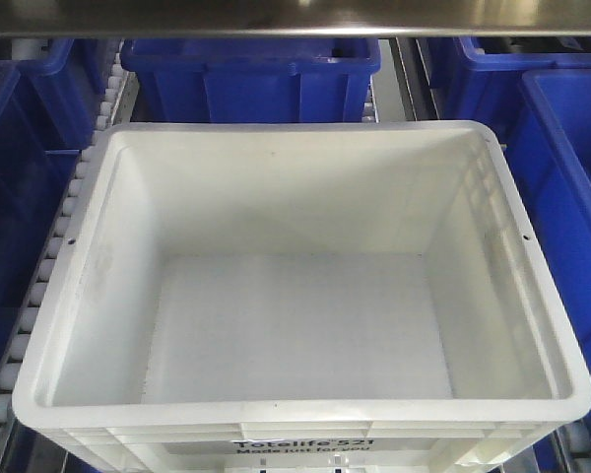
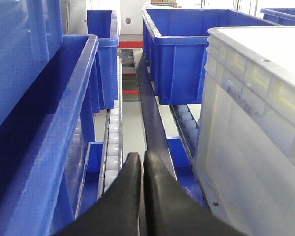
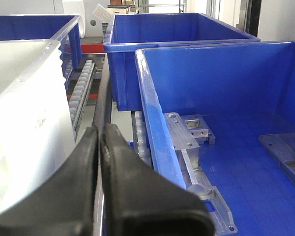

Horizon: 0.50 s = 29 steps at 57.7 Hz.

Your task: Move bin from left to right shelf

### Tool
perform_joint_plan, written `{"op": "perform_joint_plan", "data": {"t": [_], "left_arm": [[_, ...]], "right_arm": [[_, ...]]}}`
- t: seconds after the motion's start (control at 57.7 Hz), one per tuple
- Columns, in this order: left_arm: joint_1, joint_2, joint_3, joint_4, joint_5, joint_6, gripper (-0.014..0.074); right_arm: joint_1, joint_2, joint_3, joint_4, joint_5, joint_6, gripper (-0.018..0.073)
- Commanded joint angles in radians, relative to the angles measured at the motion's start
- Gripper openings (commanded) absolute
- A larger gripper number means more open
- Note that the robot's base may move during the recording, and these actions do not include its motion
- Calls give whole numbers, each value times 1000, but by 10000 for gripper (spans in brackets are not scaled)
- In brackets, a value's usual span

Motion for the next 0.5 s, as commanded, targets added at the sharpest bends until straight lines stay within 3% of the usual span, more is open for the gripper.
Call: {"op": "perform_joint_plan", "data": {"t": [0.0,0.485], "left_arm": [[-1,-15,19,-2,-71,-8,-7],[-1,-15,19,-2,-71,-8,-7]], "right_arm": [[-8,-3,19,0,-83,-7,-8],[-8,-4,19,0,-82,-7,-8]]}}
